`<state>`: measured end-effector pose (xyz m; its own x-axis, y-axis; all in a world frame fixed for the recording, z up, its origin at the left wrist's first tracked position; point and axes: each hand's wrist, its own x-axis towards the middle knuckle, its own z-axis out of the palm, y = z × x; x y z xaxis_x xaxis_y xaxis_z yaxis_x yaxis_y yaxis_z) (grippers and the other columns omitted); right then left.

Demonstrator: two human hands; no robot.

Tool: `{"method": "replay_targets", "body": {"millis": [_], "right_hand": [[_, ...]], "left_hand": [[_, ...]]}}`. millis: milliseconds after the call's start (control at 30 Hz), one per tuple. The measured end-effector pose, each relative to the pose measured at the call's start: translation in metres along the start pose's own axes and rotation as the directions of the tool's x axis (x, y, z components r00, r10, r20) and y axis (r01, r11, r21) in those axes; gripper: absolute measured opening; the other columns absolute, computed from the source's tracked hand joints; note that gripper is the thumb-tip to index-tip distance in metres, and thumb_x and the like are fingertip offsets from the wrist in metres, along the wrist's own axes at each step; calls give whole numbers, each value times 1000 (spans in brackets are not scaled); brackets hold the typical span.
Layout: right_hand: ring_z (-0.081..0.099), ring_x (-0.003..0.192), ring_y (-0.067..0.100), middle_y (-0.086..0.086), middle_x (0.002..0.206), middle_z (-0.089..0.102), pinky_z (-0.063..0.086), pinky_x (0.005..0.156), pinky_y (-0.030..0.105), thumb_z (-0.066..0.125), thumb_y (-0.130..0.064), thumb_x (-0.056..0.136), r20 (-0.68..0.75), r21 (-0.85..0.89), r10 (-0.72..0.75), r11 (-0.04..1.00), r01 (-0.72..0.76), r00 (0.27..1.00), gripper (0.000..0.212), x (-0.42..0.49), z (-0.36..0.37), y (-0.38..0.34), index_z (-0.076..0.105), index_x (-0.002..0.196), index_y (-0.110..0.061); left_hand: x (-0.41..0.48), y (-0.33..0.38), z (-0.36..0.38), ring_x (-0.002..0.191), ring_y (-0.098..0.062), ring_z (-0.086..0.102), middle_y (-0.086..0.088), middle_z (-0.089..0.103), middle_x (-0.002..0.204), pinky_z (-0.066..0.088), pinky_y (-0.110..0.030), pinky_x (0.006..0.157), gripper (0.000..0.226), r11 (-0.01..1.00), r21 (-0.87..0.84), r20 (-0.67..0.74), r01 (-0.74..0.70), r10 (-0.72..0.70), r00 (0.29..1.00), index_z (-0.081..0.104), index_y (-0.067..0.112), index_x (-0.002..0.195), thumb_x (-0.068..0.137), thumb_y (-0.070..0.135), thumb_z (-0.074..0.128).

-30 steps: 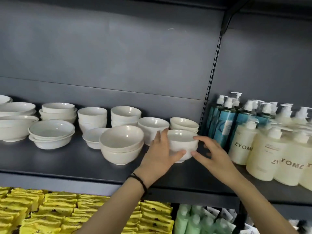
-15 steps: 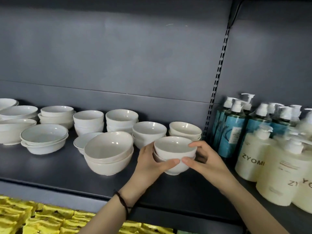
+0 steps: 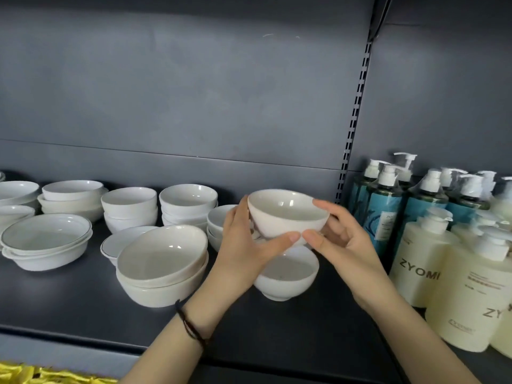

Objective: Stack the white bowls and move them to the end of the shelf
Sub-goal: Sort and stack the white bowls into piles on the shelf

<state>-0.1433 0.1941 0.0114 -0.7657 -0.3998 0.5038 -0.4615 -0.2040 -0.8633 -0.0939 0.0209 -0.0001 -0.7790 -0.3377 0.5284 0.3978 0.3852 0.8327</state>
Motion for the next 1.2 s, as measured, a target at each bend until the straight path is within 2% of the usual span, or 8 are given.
{"method": "replay_targets", "body": {"millis": [167, 300, 433, 567, 700, 900, 1033, 1200], "right_hand": [[68, 99, -1, -4, 115, 70, 55, 82, 17, 70, 2, 82, -114, 19, -65, 998, 67, 991, 48, 43, -8, -3, 58, 121, -24], [67, 105, 4, -1, 119, 68, 55, 89, 24, 73, -1, 82, -165, -29, -77, 997, 73, 983, 50, 72, -18, 16, 57, 124, -24], [63, 116, 9, 2, 128, 64, 51, 96, 24, 70, -3, 86, -171, -63, -57, 997, 46, 984, 52, 78, -25, 44, 52, 132, -20], [56, 103, -20, -18, 123, 56, 43, 85, 3, 65, -6, 91, -129, -169, -4, 985, -18, 992, 50, 75, -33, 57, 42, 126, -34], [44, 88, -38, -30, 114, 44, 34, 76, -8, 59, -6, 95, -72, -252, 73, 964, -89, 995, 51, 77, -40, 66, 31, 129, -32], [29, 140, 10, -7, 152, 33, 25, 116, 27, 60, -31, 95, -36, -344, 186, 920, -187, 982, 77, 76, -44, 76, 14, 156, -21], [38, 122, 3, -22, 123, 46, 30, 86, -6, 59, -21, 97, -18, -406, 209, 892, -199, 978, 66, 75, -46, 78, 24, 153, -16], [39, 138, 14, -1, 152, 42, 30, 115, 28, 69, -33, 89, -65, -441, 223, 868, -229, 973, 74, 77, -52, 81, 33, 152, -18]], "left_hand": [[51, 19, 6, 87, 8, 66, 7, 68, 103, 51, -8, 69, 47, 989, -144, 124, 44, -26, 992, 60, 20, 112, 74, 9, 83], [83, 15, 16, 79, -1, 70, -6, 69, 102, 52, -12, 63, 49, 973, -199, 183, 118, -81, 980, 56, 0, 116, 73, -8, 79], [106, -3, 27, 83, -7, 71, -2, 75, 94, 56, -19, 73, 38, 980, -159, 287, 118, -68, 955, 67, 12, 98, 68, -6, 80], [110, -17, 38, 87, -7, 71, -2, 75, 98, 56, -19, 74, 40, 987, -99, 353, 124, -82, 932, 69, 11, 104, 69, -5, 81], [110, -22, 42, 73, 4, 69, 14, 75, 75, 51, -11, 63, 32, 989, -37, 387, 141, -116, 915, 70, 18, 91, 75, -10, 75], [117, -21, 42, 98, -21, 71, -7, 76, 102, 55, -35, 87, 51, 954, 242, 429, 176, -268, 863, 74, 10, 103, 56, 29, 86], [119, -16, 42, 92, -20, 66, -3, 73, 97, 48, -28, 70, 49, 872, 471, 376, 137, -339, 862, 71, 12, 98, 59, 37, 87], [100, -7, 39, 83, -20, 56, 1, 60, 88, 35, -24, 55, 34, 812, 578, 248, 83, -272, 930, 55, 14, 89, 73, 30, 81]]}}
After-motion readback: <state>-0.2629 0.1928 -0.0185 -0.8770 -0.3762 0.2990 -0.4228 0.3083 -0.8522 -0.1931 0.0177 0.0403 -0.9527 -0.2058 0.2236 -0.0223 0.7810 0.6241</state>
